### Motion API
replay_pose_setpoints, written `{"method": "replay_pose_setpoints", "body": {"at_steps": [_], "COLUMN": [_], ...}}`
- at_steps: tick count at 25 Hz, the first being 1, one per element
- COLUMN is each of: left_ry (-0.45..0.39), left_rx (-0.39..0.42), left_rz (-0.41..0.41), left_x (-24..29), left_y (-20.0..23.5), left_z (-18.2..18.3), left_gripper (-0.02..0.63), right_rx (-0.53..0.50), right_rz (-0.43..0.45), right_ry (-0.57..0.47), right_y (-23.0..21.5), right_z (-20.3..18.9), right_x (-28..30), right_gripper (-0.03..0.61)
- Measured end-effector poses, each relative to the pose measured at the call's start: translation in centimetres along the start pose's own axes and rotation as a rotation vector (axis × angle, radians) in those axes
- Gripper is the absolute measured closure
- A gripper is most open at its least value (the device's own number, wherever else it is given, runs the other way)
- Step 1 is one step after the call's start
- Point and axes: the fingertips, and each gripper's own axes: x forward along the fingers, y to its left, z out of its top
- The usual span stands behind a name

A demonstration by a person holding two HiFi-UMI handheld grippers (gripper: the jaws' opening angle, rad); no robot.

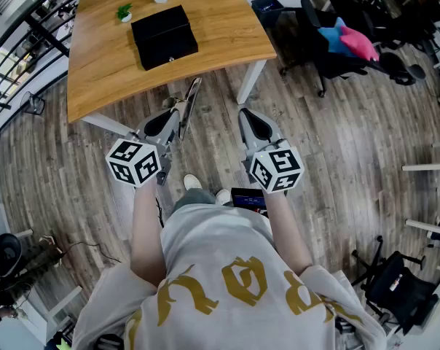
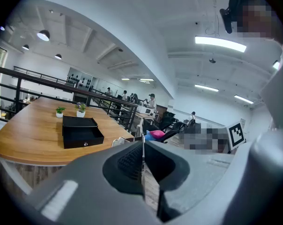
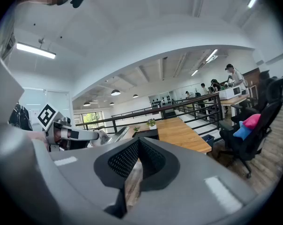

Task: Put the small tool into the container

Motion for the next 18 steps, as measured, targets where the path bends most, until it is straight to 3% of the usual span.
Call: {"method": "replay_pose_setpoints", "body": {"at_steps": [18], "left_ry": [-0.036], "left_rx": [-0.026], "left_rz": [0.083], "left_x": [-5.7], "left_y": [1.0], "left_z": [-1.7], "left_gripper": [0.606], "right_rx": [-0.029], "right_rz": [0.002], "right_ry": [-0.02], "right_y": [3.6], "right_z": [-1.3], "right_x": [-0.4], "right_gripper": [0.554]}}
